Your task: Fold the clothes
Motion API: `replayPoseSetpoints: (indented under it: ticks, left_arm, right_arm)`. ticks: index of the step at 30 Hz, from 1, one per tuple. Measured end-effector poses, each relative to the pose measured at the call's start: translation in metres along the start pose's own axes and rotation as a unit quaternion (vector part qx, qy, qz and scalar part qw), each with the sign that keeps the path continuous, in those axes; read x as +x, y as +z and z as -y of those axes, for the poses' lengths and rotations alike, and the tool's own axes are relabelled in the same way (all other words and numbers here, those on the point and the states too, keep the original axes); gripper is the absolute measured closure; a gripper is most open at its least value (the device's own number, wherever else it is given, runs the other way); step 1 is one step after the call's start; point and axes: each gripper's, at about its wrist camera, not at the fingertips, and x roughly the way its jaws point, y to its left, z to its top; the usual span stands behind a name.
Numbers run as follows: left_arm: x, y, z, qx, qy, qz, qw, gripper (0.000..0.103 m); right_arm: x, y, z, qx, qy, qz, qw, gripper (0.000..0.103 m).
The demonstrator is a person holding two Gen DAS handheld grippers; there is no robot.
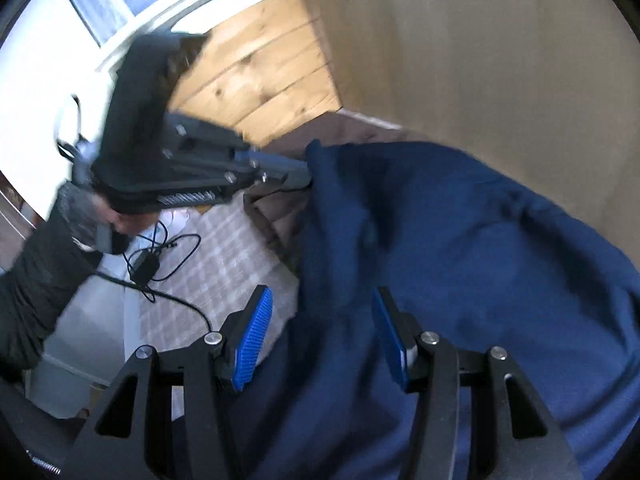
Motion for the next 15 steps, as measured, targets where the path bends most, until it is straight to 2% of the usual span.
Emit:
replayPoseSetpoints:
  ticks: [5, 7, 9, 11, 13, 15]
  left_arm:
    - [-0.009, -0.003, -0.011, -0.007, 0.01, -0.004, 0.9999, 0.103]
    - [-0.008, -0.008, -0.018, -0.003, 0.015, -0.002, 0.9999, 0.103]
    - [-0.001, -0.013, -0.024, 0.005, 0.017, -0.007, 0.9998, 0.101]
    - [0.008, -0.014, -0.026, 0.008, 0.013, -0.013, 0.9998, 0.085]
    - [0.018, -0.014, -0.023, 0.019, 0.01, -0.009, 0.9997, 0.078]
    - [0.023, -0.01, -0.016, 0.036, 0.0, 0.002, 0.9993, 0.077]
  right_arm:
    - [0.028, 0.006, -0.002, -0.02, -0.034, -0.022, 0.999, 0.052]
    - [0.039, 0.008, -0.003, -0.028, -0.05, -0.031, 0.998, 0.071]
    - [0.047, 0.01, 0.0, -0.03, -0.058, -0.036, 0.997, 0.079]
    - [0.042, 0.011, 0.008, -0.021, -0.048, -0.035, 0.998, 0.087]
    - [0.038, 0.011, 0.01, -0.024, -0.05, -0.035, 0.998, 0.094]
    - [0.034, 0.012, 0.01, -0.026, -0.049, -0.036, 0.998, 0.094]
